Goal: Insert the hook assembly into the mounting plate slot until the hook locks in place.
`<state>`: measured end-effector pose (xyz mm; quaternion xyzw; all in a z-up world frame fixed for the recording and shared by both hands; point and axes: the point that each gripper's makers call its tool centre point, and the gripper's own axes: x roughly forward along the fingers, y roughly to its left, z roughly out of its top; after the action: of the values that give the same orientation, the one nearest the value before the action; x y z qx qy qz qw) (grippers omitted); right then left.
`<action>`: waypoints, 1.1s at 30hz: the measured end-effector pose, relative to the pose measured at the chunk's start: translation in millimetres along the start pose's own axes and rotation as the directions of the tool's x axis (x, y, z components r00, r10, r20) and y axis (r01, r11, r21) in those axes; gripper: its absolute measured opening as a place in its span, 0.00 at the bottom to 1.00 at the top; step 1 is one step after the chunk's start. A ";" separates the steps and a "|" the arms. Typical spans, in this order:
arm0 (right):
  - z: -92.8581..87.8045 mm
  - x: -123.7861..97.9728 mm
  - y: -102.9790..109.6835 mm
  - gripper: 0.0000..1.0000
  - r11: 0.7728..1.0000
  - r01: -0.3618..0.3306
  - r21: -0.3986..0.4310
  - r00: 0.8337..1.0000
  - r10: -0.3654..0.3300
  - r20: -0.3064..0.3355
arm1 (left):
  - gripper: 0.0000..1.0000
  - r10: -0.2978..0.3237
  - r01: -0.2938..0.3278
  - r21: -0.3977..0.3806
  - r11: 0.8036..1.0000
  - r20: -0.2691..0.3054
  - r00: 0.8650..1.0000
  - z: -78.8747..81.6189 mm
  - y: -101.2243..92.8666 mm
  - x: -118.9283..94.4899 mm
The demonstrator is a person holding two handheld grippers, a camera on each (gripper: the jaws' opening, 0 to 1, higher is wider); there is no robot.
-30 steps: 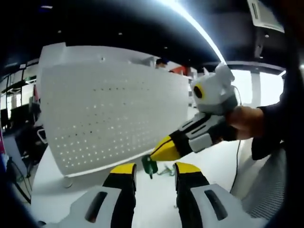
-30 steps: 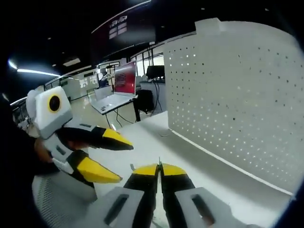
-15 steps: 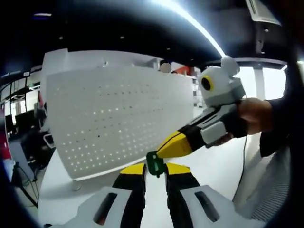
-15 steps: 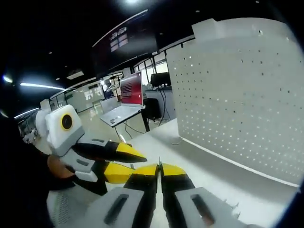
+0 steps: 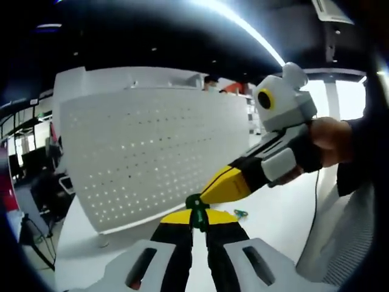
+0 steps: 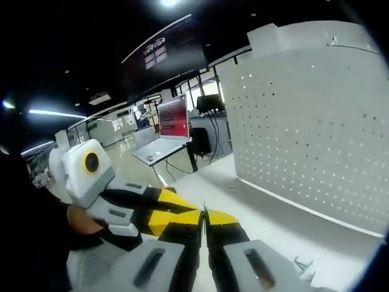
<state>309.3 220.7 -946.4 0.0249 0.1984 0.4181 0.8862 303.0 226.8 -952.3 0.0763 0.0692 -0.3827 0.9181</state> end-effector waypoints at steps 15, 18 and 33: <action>-0.4 -0.4 2.2 0.00 1.000 -0.003 0.024 1.000 0.003 0.000 | 0.04 0.001 -0.001 0.018 1.000 0.001 1.000 0.5 -0.2 0.2; 0.1 -1.0 3.2 0.00 0.999 -0.007 0.038 1.000 0.006 0.004 | 0.03 0.004 -0.004 0.018 1.000 0.000 1.000 0.7 0.1 0.3; 0.8 -4.1 4.0 0.00 1.000 -0.004 0.021 1.000 0.003 0.014 | 0.03 0.007 -0.007 0.044 0.999 0.000 1.000 1.4 -2.1 1.2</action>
<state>304.4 220.3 -943.5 0.0374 0.1964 0.4174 0.8865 302.4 224.2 -951.3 0.0968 0.0605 -0.3811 0.9175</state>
